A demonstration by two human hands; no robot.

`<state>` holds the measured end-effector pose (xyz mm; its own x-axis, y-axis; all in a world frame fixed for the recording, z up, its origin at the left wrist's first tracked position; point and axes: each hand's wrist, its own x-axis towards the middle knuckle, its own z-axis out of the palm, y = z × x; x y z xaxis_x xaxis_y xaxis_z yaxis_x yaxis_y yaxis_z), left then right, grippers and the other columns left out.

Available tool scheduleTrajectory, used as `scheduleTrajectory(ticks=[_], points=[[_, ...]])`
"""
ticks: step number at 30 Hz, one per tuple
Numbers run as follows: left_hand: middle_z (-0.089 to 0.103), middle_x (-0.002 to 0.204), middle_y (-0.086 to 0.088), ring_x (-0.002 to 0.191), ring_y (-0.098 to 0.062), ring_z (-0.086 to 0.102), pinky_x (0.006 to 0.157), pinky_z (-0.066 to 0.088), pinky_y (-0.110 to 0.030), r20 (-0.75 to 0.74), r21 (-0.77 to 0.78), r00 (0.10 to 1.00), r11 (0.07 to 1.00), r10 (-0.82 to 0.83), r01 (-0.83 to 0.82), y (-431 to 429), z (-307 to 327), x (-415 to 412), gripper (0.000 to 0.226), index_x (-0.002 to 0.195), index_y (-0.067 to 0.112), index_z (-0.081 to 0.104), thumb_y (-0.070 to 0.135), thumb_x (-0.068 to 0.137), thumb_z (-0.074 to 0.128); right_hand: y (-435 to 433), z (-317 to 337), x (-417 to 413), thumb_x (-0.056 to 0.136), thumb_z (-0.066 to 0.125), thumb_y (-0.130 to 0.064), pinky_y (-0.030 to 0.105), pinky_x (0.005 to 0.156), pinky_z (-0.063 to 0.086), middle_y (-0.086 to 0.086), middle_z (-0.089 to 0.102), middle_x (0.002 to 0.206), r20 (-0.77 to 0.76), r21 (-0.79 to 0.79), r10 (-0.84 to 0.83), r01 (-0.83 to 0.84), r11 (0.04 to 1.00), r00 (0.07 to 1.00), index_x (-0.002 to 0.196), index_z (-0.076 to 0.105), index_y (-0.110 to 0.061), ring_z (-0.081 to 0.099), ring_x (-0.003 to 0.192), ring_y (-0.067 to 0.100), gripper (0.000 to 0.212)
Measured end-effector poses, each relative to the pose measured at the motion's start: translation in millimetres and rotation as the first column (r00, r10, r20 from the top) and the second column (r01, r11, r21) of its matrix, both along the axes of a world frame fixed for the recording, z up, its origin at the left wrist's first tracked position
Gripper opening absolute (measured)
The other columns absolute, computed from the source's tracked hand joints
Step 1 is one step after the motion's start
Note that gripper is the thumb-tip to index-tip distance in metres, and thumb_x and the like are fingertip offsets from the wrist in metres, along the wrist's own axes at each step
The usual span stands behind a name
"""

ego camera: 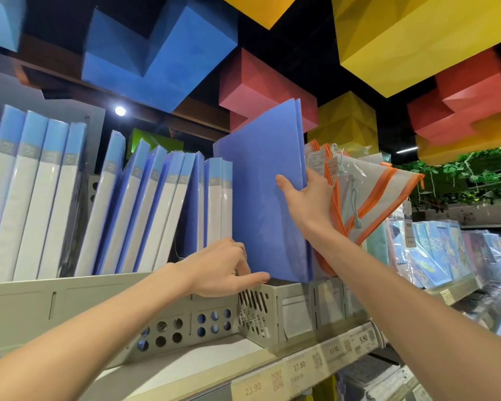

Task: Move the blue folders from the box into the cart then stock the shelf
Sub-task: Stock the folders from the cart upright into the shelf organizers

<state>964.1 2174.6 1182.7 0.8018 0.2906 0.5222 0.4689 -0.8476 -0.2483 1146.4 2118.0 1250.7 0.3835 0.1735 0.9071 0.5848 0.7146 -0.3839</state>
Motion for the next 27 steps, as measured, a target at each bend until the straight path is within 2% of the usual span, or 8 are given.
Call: scheduleTrajectory(ticks=[3, 8, 13, 17, 20, 22, 24, 27], points=[[0.069, 0.079, -0.009, 0.090, -0.016, 0.059, 0.079, 0.040, -0.022, 0.026, -0.012, 0.999, 1.000, -0.022, 0.022, -4, 0, -1, 0.082, 0.073, 0.018, 0.077, 0.080, 0.090, 0.027, 1, 2, -5, 0.092, 0.070, -0.022, 0.010, 0.065, 0.053, -0.005, 0.073, 0.103, -0.094, 0.047, 0.051, -0.047, 0.998, 0.994, 0.115, 0.070, -0.015, 0.069, 0.089, 0.005, 0.024], [0.070, 0.073, 0.001, 0.080, -0.021, 0.066, 0.080, 0.051, -0.034, 0.059, -0.054, 0.997, 0.997, -0.047, 0.050, -7, 0, -5, 0.068, 0.081, 0.028, 0.081, 0.078, 0.090, 0.035, 2, -3, -5, 0.094, 0.068, -0.024, 0.007, 0.065, 0.053, -0.004, 0.072, 0.106, -0.050, 0.044, 0.022, -0.020, 0.999, 0.999, 0.118, 0.068, -0.015, 0.068, 0.092, 0.007, 0.026], [0.073, 0.079, 0.007, 0.077, -0.014, 0.067, 0.070, 0.048, -0.014, 0.095, -0.056, 0.994, 0.997, -0.053, 0.059, -10, 3, -5, 0.052, 0.086, 0.029, 0.082, 0.068, 0.092, 0.049, -2, -6, -7, 0.094, 0.068, -0.024, 0.006, 0.063, 0.052, -0.003, 0.071, 0.106, -0.067, 0.047, 0.050, -0.047, 0.998, 0.996, 0.118, 0.067, -0.014, 0.068, 0.090, 0.006, 0.025], [0.072, 0.076, 0.008, 0.076, -0.012, 0.066, 0.072, 0.048, -0.018, 0.105, -0.058, 0.993, 0.997, -0.045, 0.052, -7, 3, -5, 0.052, 0.083, 0.032, 0.082, 0.070, 0.092, 0.048, -3, -6, -15, 0.094, 0.068, -0.025, 0.009, 0.062, 0.051, -0.011, 0.070, 0.099, -0.049, 0.065, 0.095, -0.092, 0.994, 0.994, 0.112, 0.067, -0.019, 0.067, 0.085, -0.003, 0.019], [0.070, 0.065, 0.014, 0.065, -0.008, 0.065, 0.064, 0.043, -0.011, 0.146, -0.093, 0.986, 0.991, -0.083, 0.097, -7, 3, -4, 0.047, 0.077, 0.026, 0.081, 0.060, 0.095, 0.053, -2, -9, -20, 0.095, 0.068, -0.026, 0.011, 0.062, 0.053, -0.008, 0.072, 0.102, -0.011, 0.074, 0.102, -0.101, 0.992, 0.995, 0.112, 0.067, -0.018, 0.069, 0.087, 0.000, 0.019], [0.070, 0.062, 0.014, 0.059, -0.009, 0.064, 0.061, 0.046, -0.015, 0.166, -0.123, 0.981, 0.985, -0.102, 0.123, -8, 5, -4, 0.048, 0.074, 0.021, 0.081, 0.055, 0.097, 0.054, -1, -15, -16, 0.095, 0.067, -0.027, 0.012, 0.067, 0.055, -0.006, 0.072, 0.107, -0.003, 0.070, 0.096, -0.096, 0.993, 0.995, 0.117, 0.067, -0.016, 0.069, 0.092, 0.002, 0.024], [0.073, 0.067, 0.010, 0.060, -0.012, 0.066, 0.065, 0.053, -0.026, 0.155, -0.127, 0.984, 0.985, -0.093, 0.113, -8, 6, -5, 0.052, 0.077, 0.019, 0.081, 0.057, 0.096, 0.052, 2, -23, -7, 0.095, 0.067, -0.027, 0.012, 0.071, 0.055, -0.008, 0.072, 0.110, -0.019, 0.051, 0.095, -0.094, 0.994, 0.995, 0.119, 0.067, -0.017, 0.068, 0.097, 0.002, 0.026], [0.075, 0.069, 0.007, 0.060, -0.011, 0.068, 0.066, 0.056, -0.029, 0.158, -0.133, 0.984, 0.986, -0.078, 0.099, -6, 7, -7, 0.051, 0.081, 0.017, 0.082, 0.056, 0.097, 0.053, 10, -37, 4, 0.095, 0.066, -0.031, 0.019, 0.074, 0.058, -0.011, 0.071, 0.111, -0.032, -0.003, 0.070, -0.070, 0.998, 0.997, 0.120, 0.066, -0.021, 0.068, 0.098, 0.003, 0.027]])
